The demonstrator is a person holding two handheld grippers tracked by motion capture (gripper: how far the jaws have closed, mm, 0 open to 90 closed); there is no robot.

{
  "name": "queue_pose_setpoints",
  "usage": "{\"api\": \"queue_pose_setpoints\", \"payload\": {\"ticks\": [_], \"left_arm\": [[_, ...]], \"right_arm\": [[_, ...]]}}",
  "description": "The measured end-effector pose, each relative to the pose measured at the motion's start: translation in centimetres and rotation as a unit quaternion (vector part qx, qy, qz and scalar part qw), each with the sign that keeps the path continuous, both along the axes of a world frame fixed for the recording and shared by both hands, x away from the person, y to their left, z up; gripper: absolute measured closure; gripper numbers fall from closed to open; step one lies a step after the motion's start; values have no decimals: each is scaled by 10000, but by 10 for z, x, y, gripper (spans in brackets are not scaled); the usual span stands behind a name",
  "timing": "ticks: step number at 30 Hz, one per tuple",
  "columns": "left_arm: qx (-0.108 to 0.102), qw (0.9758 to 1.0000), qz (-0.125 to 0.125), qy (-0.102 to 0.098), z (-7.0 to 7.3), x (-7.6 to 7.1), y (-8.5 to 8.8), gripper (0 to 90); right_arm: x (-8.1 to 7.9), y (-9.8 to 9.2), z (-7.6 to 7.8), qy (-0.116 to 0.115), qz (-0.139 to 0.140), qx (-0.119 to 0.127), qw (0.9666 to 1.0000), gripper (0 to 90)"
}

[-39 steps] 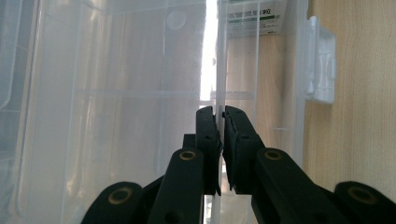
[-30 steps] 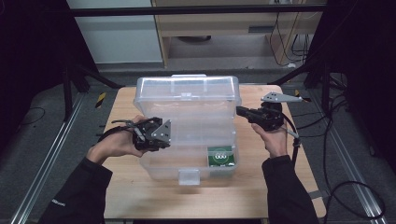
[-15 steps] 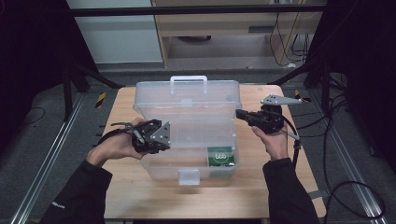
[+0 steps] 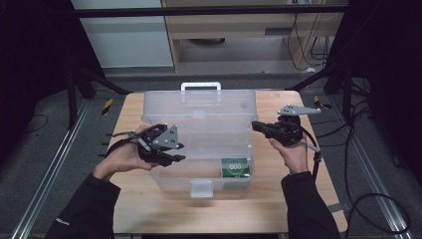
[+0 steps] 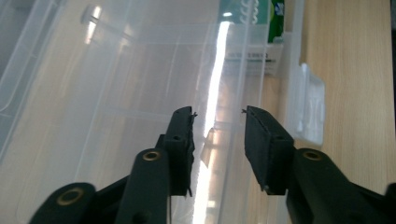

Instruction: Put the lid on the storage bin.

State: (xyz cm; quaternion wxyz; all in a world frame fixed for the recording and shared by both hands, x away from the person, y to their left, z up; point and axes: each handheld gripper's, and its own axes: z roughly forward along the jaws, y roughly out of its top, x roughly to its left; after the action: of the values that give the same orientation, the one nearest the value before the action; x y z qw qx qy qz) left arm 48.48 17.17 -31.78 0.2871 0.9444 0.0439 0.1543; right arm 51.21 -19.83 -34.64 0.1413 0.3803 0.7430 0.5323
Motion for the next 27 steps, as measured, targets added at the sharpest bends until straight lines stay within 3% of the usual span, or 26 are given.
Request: {"api": "queue_pose_setpoints", "payload": {"ticks": [5, 8, 14, 18, 20, 27], "left_arm": [[-353, 9992, 174, 92, 0, -1, 1, 536], [-728, 9967, 262, 227, -1, -2, 1, 523], [-1112, 9924, 454, 249, -4, -4, 4, 510], [-1532, 9859, 630, 220, -4, -6, 10, 506], [-1770, 9810, 759, 236, -4, -7, 14, 509], [-2248, 9674, 1158, 164, -6, -10, 28, 556]], "right_arm": [[0, 1, 0, 27, 48, -4, 10000, 900], [0, 2, -1, 32, 62, -46, 10000, 900], [0, 2, -1, 68, 89, -73, 9999, 900], [-1, 2, -1, 88, 109, -105, 9998, 900], [-1, 2, -1, 93, 114, -109, 9998, 900], [-2, 2, -1, 115, 138, -170, 9997, 900]]}}
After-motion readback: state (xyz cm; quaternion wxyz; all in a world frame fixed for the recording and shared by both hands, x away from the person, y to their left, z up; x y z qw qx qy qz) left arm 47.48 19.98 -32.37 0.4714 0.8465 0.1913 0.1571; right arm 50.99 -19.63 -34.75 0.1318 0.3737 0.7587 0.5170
